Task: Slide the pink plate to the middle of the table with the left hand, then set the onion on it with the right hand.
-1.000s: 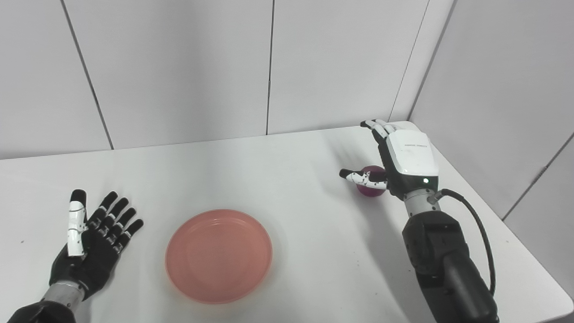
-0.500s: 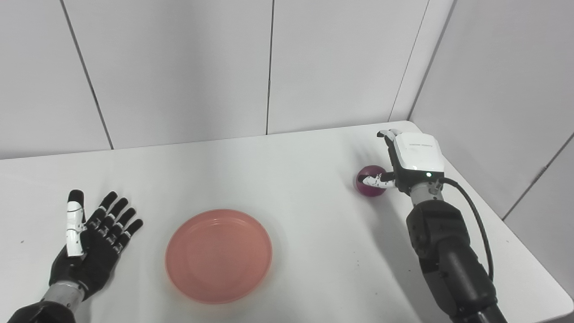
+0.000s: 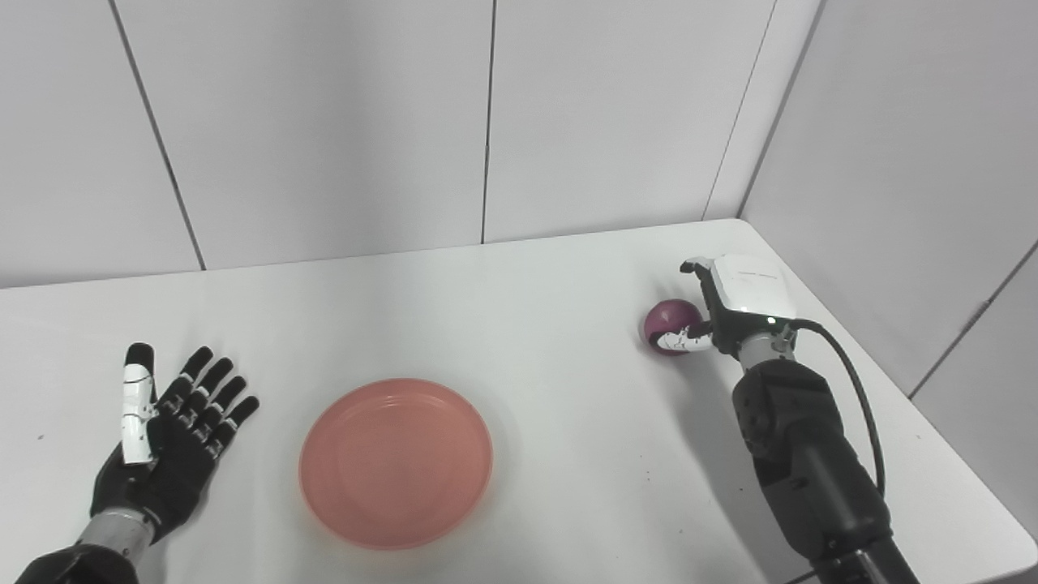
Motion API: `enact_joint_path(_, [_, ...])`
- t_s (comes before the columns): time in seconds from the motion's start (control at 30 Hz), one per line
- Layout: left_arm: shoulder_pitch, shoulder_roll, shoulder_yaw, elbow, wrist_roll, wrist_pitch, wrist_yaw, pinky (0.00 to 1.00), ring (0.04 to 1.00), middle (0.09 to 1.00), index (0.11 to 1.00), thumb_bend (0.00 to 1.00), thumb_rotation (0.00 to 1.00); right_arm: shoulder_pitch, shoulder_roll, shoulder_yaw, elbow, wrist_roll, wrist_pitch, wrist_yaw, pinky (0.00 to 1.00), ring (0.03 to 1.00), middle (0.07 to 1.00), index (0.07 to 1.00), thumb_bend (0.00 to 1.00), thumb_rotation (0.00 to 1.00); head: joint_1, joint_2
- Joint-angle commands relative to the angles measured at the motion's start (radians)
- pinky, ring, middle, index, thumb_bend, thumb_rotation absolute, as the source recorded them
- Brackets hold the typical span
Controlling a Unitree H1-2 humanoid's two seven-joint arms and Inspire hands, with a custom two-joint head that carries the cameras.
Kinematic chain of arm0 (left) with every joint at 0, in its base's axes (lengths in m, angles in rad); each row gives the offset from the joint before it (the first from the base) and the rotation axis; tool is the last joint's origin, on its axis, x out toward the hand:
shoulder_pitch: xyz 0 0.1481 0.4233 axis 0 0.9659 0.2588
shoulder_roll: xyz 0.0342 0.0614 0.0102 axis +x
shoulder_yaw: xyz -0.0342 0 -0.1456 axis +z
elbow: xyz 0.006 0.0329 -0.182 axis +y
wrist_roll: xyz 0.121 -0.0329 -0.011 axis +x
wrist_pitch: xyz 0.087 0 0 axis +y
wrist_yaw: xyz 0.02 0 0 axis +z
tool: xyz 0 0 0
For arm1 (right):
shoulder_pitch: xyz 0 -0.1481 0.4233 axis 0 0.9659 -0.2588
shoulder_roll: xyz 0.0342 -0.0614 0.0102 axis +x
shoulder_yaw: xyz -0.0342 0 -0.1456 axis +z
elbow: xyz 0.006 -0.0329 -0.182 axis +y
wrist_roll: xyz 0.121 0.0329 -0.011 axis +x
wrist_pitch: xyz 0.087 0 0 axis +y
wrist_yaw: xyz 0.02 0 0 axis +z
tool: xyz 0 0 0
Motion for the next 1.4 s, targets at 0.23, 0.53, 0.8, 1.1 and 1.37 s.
enact_joint_path(0.23, [0.021,0.003,-0.014,0.023,-0.004,0.021,0.028,1.00,0.985,0.989,1.000,0.74,0.92,-0.038,-0.006,0.003,0.006,0.078,0.025,-0.038,0.47,0.719,0.816,0.818,0.96,0.43,0.003,0.002])
enact_joint_path(0.53, [0.024,0.003,-0.019,0.017,-0.006,0.021,0.040,1.00,0.984,0.986,1.000,0.73,0.92,-0.037,-0.013,0.036,0.027,0.103,0.022,-0.060,0.45,0.701,0.812,0.819,0.97,0.45,0.006,0.004])
enact_joint_path(0.8, [0.026,0.003,-0.020,0.017,-0.009,0.021,0.038,1.00,0.985,0.988,1.000,0.72,0.93,-0.045,-0.022,0.063,0.036,0.062,0.045,-0.011,0.45,0.674,0.793,0.816,0.93,0.42,0.007,0.007])
enact_joint_path(1.1, [0.025,0.005,-0.018,0.018,-0.021,0.021,0.037,1.00,0.987,0.992,1.000,0.72,0.92,-0.054,-0.017,0.050,0.039,0.000,0.046,0.071,0.46,0.677,0.803,0.835,0.95,0.40,0.007,0.010])
enact_joint_path(1.37, [0.023,0.008,-0.020,0.020,-0.011,0.021,0.029,1.00,0.984,0.988,1.000,0.74,0.91,-0.053,-0.016,0.041,0.038,-0.014,0.046,0.098,0.47,0.694,0.808,0.828,0.96,0.38,0.005,0.014])
